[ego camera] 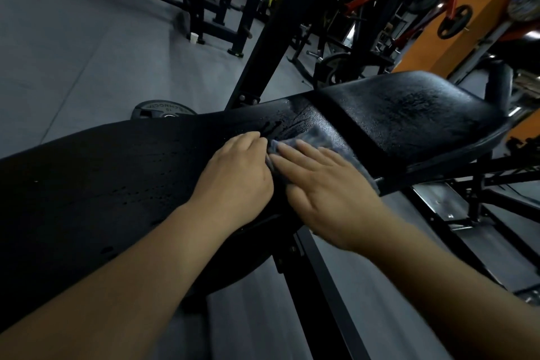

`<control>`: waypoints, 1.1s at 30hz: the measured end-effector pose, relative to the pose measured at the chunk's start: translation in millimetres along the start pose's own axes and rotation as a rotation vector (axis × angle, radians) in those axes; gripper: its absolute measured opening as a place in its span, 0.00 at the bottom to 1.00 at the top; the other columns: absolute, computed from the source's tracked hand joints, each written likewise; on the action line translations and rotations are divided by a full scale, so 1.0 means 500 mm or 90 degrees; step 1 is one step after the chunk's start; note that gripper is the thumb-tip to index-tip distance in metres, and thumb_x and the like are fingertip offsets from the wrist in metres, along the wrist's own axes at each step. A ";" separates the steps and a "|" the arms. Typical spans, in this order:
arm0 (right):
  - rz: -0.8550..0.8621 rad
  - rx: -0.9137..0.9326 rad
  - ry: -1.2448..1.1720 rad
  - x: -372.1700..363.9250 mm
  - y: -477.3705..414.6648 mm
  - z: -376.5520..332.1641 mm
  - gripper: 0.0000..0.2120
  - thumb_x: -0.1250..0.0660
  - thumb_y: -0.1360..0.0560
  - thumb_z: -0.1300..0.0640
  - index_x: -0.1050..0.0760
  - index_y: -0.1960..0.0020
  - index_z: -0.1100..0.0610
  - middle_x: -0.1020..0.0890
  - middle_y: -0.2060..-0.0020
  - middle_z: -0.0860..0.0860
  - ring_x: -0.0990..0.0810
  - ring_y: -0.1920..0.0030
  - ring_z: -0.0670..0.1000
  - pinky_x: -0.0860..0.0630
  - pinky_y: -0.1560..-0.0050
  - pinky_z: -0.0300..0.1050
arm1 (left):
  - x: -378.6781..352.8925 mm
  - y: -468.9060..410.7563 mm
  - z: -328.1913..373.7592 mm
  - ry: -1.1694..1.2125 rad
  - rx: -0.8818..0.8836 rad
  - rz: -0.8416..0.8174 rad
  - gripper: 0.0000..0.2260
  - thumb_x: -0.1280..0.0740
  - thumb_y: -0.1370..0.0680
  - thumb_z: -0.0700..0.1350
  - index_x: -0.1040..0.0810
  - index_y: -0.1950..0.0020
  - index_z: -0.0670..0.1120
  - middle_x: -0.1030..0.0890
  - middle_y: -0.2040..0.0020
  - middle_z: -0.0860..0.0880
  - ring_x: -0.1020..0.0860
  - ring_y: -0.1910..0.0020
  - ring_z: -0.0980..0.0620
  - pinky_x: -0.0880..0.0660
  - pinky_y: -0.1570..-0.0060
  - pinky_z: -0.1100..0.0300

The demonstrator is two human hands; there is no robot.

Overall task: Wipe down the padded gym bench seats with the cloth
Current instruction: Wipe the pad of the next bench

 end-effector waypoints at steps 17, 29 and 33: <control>0.007 -0.175 0.067 0.005 -0.159 0.104 0.26 0.50 0.17 0.46 0.44 0.20 0.47 0.43 0.20 0.51 0.47 0.20 0.52 0.48 0.24 0.52 | -0.002 0.005 -0.018 -0.032 0.022 -0.012 0.22 0.46 0.17 0.46 0.39 0.22 0.46 0.41 0.20 0.48 0.46 0.21 0.48 0.47 0.23 0.48; -0.025 -0.121 0.059 -0.024 -0.236 0.063 0.25 0.50 0.17 0.47 0.42 0.21 0.49 0.40 0.21 0.51 0.44 0.22 0.52 0.46 0.25 0.51 | 0.004 0.000 -0.027 -0.019 0.041 -0.027 0.23 0.45 0.17 0.49 0.40 0.23 0.45 0.42 0.20 0.47 0.46 0.21 0.48 0.48 0.23 0.50; -0.051 -0.030 0.027 -0.004 -0.189 0.064 0.24 0.47 0.15 0.50 0.43 0.19 0.50 0.44 0.20 0.49 0.49 0.20 0.48 0.64 0.30 0.29 | 0.013 -0.012 -0.045 -0.011 0.059 -0.025 0.22 0.44 0.18 0.52 0.36 0.25 0.45 0.39 0.22 0.47 0.43 0.22 0.48 0.45 0.23 0.49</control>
Point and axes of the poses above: each hand's wrist, its own y-axis away from the middle knuckle, its own x-axis out of the back of the hand, z = x × y, the point moved 6 cm from there along -y, towards the middle knuckle
